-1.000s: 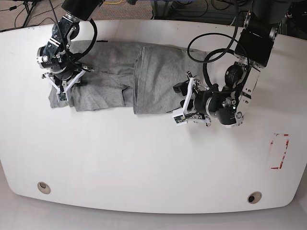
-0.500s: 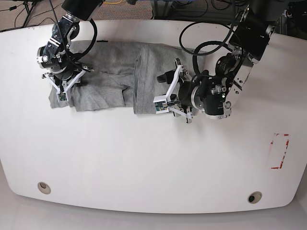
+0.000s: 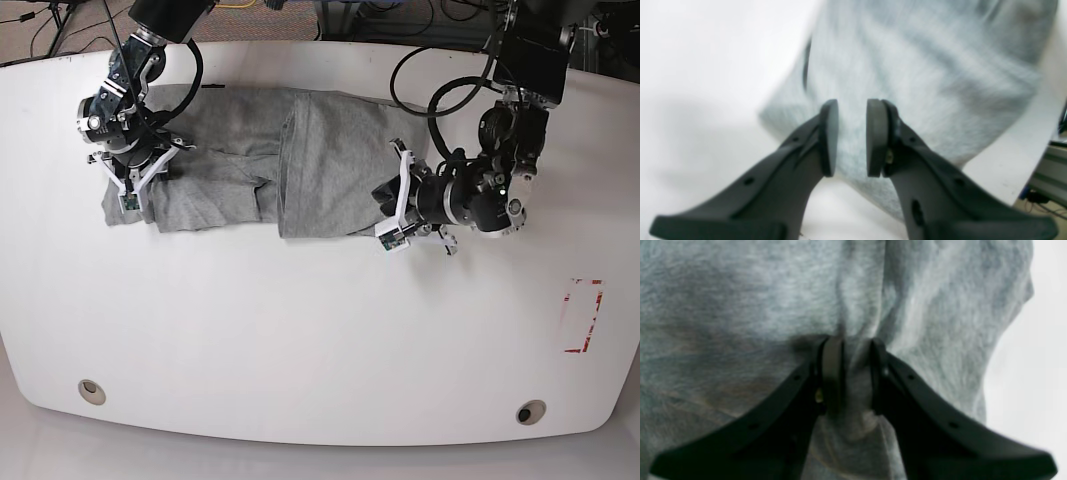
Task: Layout the t-shirt on the table in an organized manner, then fold the t-shirt properly
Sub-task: 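Release the folded half and press it flat with the left gripper, then regrasp the folded shirt edges with both grippers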
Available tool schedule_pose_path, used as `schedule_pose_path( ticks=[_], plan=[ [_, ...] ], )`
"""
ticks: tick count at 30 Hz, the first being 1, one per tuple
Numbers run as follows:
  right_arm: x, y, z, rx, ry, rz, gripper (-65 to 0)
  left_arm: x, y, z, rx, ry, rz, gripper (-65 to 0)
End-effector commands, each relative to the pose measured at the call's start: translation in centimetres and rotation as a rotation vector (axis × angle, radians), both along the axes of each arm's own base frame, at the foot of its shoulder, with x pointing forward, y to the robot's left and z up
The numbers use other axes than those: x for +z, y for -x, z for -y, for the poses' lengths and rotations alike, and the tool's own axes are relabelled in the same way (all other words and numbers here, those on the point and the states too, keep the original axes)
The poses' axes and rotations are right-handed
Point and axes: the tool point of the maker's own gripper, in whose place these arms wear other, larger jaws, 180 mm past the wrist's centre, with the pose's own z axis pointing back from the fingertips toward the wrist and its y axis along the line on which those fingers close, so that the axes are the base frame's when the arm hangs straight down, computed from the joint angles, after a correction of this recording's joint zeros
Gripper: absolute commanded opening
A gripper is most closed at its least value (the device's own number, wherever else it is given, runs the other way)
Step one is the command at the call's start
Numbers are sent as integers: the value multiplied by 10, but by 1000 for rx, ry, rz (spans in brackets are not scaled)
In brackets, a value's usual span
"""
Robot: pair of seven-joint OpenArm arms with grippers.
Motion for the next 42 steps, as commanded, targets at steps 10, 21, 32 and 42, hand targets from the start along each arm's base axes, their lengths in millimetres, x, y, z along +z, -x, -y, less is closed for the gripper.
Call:
schedule_pose_path(
  ticks=[10, 21, 32, 42],
  plan=[
    [10, -10, 3, 6, 15, 32, -525, -36, 15, -3, 51, 29, -68, -540],
    [74, -26, 11, -15, 103, 92, -320, -69, 12, -39, 177, 2, -156, -540],
    [113, -24, 38, -169, -24, 129, -14, -85, 8, -75, 250, -74, -171, -540],
    [78, -28, 40, -228, -328, 157, -16, -83, 3, -93, 259, -94, -143, -540]
  ],
)
